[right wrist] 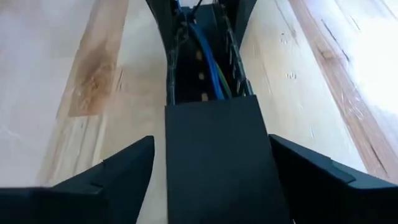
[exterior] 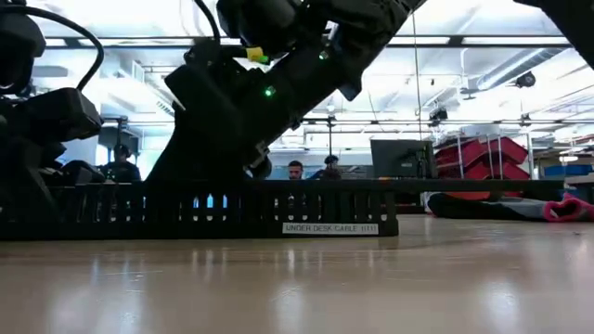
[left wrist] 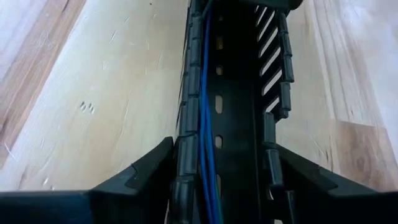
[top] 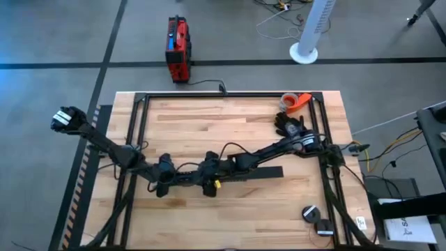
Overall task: Ziptie cables
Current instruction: Close the black cable duct
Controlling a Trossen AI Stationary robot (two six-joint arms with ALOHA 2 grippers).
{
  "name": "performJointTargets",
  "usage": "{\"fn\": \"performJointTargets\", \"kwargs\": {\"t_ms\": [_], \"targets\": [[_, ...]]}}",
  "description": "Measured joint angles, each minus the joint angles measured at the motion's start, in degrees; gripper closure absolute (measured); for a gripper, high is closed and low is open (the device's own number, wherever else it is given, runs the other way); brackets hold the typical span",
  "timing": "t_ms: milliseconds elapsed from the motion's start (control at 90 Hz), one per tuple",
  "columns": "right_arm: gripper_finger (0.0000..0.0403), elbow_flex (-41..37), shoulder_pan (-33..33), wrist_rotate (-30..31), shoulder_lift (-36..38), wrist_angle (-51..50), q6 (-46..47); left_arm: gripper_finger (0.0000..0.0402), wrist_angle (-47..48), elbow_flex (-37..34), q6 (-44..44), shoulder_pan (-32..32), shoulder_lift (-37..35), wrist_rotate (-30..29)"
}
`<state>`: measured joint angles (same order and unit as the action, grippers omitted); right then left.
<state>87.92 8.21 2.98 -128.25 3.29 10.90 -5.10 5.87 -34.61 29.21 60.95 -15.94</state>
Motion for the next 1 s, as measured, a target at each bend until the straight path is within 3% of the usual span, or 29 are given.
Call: {"fn": "performJointTargets", "kwargs": {"t_ms": [189, 444, 578, 722, 1000], "targets": [[0.0184, 0.0, 0.0, -0.2, 0.0, 0.0, 0.0, 0.0194, 0.0, 0.0, 0.5, 0.0, 0.0, 0.0], [0.0184, 0.7, 0.0, -0.3, -0.2, -0.2, 3.8, 0.0193, -1.2, -0.1, 1.3, 0.0, 0.0, 0.3], [0.018, 0.7, 0.0, -2.3, -0.3, 1.2, 1.5, 0.0193, -2.6, -0.2, 2.0, 0.0, 0.1, 0.0], [0.0183, 0.7, 0.2, 0.3, -0.3, 1.0, 6.3, 0.0193, -3.2, -0.2, 2.8, 0.1, 0.1, 0.4], [0.0183, 0.7, -0.3, -7.0, -1.0, 3.0, 3.5, 0.0193, -3.3, -0.2, 2.0, 0.1, 0.0, 0.0]]}}
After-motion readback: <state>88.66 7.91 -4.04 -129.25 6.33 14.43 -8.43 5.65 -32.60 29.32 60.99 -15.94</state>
